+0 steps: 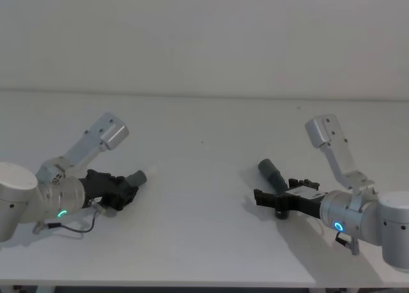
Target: Use both hands to pick up one end of the pipe from the table, align the ends, and insert them.
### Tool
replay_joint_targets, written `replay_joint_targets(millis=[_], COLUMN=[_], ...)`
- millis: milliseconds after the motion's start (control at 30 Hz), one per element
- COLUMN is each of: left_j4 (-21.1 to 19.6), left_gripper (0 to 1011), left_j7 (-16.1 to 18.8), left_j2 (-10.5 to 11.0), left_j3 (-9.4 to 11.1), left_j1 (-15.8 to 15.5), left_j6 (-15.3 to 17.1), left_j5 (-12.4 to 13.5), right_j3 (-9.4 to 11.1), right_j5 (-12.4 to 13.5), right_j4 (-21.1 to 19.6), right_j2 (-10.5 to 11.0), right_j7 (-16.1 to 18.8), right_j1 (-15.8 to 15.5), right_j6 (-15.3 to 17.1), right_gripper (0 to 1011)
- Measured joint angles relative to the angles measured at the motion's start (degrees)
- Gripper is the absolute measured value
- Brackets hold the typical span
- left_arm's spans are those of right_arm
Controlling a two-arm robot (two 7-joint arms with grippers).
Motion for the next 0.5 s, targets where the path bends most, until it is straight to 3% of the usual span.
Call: replay_joint_targets(millis=[500], left_j4=[0.0], left_gripper=[364], left_j7=[0.0], left_j2=[0.0], left_j3=[0.0], left_j1=[0.0], left_j6=[0.0], left_j5=[0.0], right_j3=[0.14], right_j5=[-0.88], right_j4=[0.88], right_j2=[-0.29], right_j7=[0.29], right_j1=[0.11], right_j6=[0.16], right_gripper=[1001])
